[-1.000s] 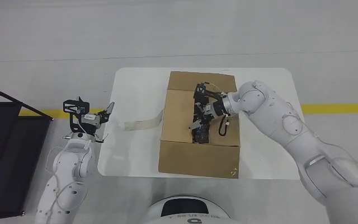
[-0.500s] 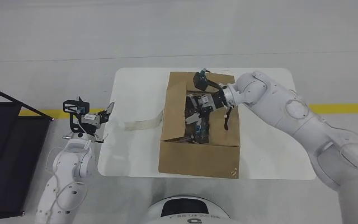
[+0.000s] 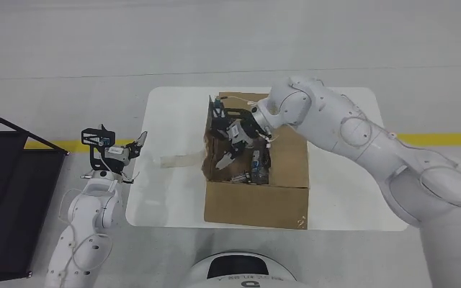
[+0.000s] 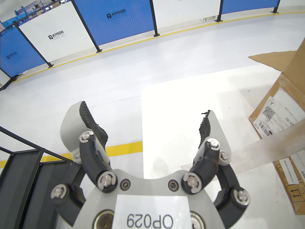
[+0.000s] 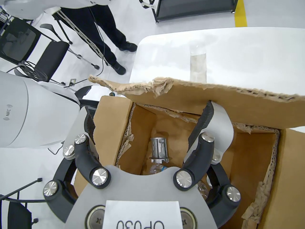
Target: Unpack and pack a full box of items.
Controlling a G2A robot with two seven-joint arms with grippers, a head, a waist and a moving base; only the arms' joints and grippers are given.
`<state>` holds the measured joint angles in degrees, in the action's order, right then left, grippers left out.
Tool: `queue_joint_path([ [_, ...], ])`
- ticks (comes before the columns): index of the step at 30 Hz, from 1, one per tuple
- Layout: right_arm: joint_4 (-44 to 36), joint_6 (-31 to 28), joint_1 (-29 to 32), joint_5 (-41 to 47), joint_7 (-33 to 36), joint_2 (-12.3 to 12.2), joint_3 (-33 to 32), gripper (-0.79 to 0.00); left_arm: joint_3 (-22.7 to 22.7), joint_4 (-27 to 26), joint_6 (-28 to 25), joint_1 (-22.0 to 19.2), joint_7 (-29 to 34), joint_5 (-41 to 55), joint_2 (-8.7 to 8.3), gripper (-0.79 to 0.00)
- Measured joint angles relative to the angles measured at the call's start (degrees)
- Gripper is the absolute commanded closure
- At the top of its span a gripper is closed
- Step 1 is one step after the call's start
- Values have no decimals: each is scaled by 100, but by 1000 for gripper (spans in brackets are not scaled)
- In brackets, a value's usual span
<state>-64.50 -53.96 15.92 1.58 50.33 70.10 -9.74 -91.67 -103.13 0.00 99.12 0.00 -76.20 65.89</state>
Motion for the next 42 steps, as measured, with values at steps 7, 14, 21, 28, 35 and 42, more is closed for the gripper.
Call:
queue_joint_path([
  [7, 683, 635, 213, -441, 636, 887, 0, -785, 0, 0, 0, 0, 0, 0, 0, -785],
  [14, 1371, 918, 286, -614, 923, 1495, 2, -785, 0, 0, 0, 0, 0, 0, 0, -785],
  [21, 1773, -166, 75, -922, -166, 1309, 0, -785, 0, 0, 0, 0, 0, 0, 0, -785],
  [28, 1368, -403, -81, -632, -403, 594, -43, -785, 0, 0, 0, 0, 0, 0, 0, -785],
  [35, 737, -404, 364, -991, -973, -531, -817, -785, 0, 0, 0, 0, 0, 0, 0, -785],
  [42, -52, -404, 1900, -2221, -2846, -1994, -2349, -785, 0, 0, 0, 0, 0, 0, 0, -785],
])
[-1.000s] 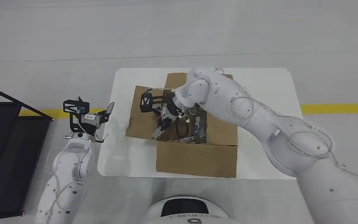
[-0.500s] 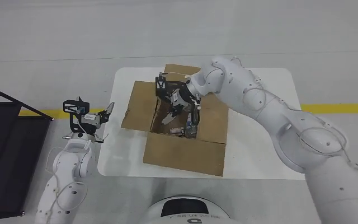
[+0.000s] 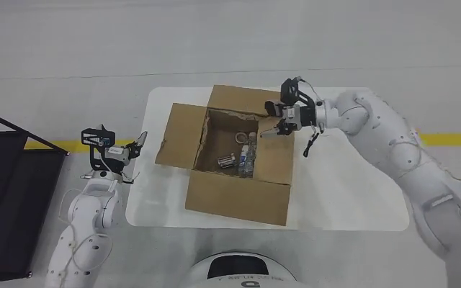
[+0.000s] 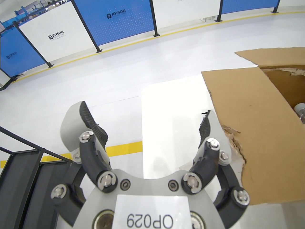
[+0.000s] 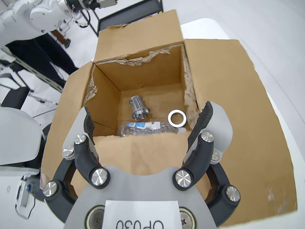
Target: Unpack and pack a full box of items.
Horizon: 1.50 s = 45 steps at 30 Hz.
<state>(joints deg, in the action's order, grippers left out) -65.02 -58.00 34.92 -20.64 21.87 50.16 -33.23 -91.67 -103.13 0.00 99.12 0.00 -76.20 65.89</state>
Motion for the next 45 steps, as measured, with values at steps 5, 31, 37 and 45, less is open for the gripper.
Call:
queue_joint_path([
  [5, -716, 0, 1369, -734, -1402, -866, -1025, -785, 0, 0, 0, 0, 0, 0, 0, -785],
  [31, -892, 0, 1773, -967, -1843, -1081, -1252, -785, 2448, -664, -1351, -1651, 2062, -2703, 148, -785],
  [37, -892, 0, 1773, -967, -1843, -1081, -1252, -785, 2445, -647, -1314, -1647, 2054, -2684, 150, -785],
  [45, -762, 196, 1976, -894, -1914, -1069, -1317, -785, 3108, -133, -1214, -2037, 2298, -4075, 234, -785],
])
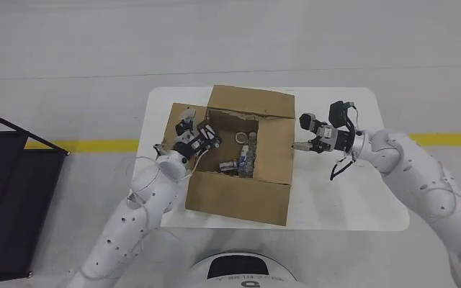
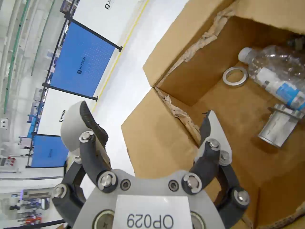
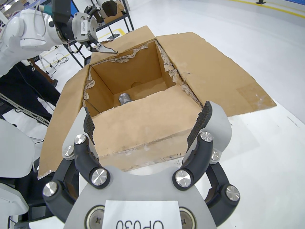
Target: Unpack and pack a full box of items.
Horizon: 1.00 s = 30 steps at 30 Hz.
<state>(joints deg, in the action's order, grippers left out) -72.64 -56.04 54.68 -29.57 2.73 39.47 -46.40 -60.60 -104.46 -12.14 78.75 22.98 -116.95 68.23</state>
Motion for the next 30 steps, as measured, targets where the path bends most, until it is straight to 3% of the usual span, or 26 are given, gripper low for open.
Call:
queue_joint_path([
  [9, 177, -96, 363, 261, 452, -52, -179, -785, 1343, 1418, -452, -1238, 376, 475, 447, -785],
  [15, 101, -35, 388, 580, 1028, -7, -91, -785, 1912, 2049, -337, -1699, 331, 691, 723, -785],
  [24, 144, -9, 194, 1007, 1754, 135, 88, -785, 2289, 2951, 54, -2118, -462, 1606, 1117, -785],
  [30, 276, -202, 170, 1363, 1940, 168, 106, -785, 2275, 3116, 835, -2008, -1617, 1461, 1183, -785],
])
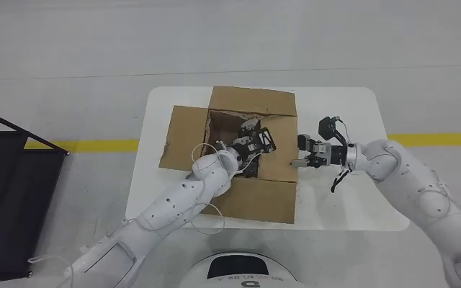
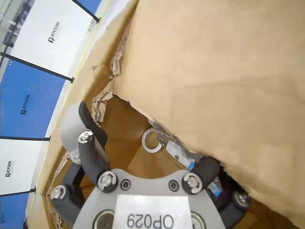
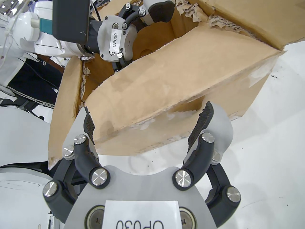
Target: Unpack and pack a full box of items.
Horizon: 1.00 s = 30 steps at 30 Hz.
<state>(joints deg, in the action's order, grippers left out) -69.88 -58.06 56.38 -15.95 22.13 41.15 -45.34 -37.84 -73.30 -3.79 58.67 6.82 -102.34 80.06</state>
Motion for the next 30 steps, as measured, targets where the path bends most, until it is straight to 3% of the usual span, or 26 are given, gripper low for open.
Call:
queue_joint_path([
  [10, 21, 6, 29, 554, 259, -78, -116, -785, -39, -202, 453, 244, -1402, -258, 29, -785],
  [17, -174, 6, 381, 978, -47, -333, -634, -785, 118, -349, 474, 102, -1188, -299, 178, -785],
  [24, -618, 6, 1681, 542, -1734, -836, -2087, -785, 471, -354, 709, -230, -934, -220, 485, -785],
  [30, -830, 6, 3033, -815, -3999, -1151, -3038, -785, 852, 98, 706, -647, -487, -36, 855, -785],
])
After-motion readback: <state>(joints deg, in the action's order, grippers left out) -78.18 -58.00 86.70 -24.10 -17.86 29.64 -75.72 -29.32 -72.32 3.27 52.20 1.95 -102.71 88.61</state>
